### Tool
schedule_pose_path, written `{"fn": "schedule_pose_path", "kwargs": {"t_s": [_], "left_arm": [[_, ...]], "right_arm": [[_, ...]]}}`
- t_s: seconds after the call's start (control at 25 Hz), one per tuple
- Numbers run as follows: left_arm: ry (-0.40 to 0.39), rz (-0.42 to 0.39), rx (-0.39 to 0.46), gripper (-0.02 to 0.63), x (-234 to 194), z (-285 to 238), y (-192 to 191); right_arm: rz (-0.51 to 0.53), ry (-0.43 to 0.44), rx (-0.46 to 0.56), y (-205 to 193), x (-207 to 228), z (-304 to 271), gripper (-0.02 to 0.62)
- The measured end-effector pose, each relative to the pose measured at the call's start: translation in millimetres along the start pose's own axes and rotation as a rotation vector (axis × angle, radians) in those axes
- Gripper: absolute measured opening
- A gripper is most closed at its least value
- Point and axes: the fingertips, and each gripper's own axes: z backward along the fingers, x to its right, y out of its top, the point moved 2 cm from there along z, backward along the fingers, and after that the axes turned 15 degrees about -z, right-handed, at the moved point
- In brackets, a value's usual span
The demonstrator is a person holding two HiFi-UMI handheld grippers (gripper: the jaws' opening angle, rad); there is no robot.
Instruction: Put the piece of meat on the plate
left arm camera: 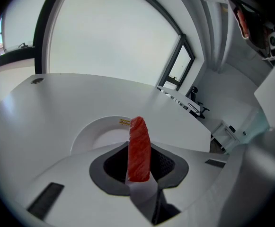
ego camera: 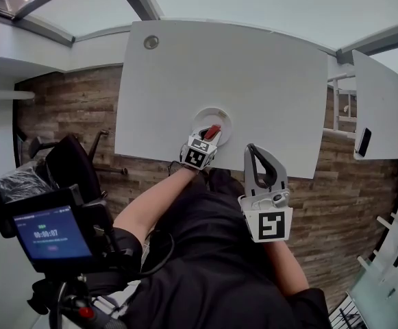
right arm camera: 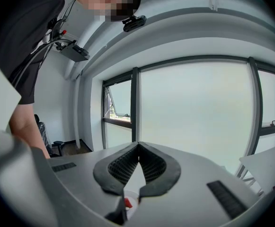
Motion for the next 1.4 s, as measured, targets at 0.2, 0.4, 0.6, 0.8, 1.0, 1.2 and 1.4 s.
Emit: {"fn": "schedule_pose_path", "kwargs": {"t_s": [0.2, 0.4, 0.6, 0.8, 1.0, 1.2, 1.4], "left_arm": [[0.008, -0.014, -0.017, 0.094, -3, 0, -2], [0.013, -0.051, -0.021, 0.094, -2, -1, 0], [0.057, -0.054, -0.024, 0.095, -10, 1, 1], [0.131, -0.102, -0.029, 0.166, -19, 6, 3], [0.145, -0.098, -0.041, 0.209, -23, 6, -2], [0.153, -0.108, -0.053, 0.25, -24, 5, -4], [0.157, -0.119, -0.053, 0.278, -29, 3, -4]], "right_arm": [[0.0, -0.003, 0.004, -1, 1, 2, 0.006], [-0.001, -0.002, 0.006, 0, 0, 1, 0.006], [-0.002, -0.001, 0.002, -1, 1, 0, 0.006], [-0.002, 0.001, -0.006, -2, 0, 0, 0.006], [-0.008, -0.001, 0.001, -2, 0, 0, 0.006], [-0.013, -0.007, -0.007, -3, 1, 2, 0.006], [-0.018, -0.009, -0.002, -5, 0, 3, 0.006]]}}
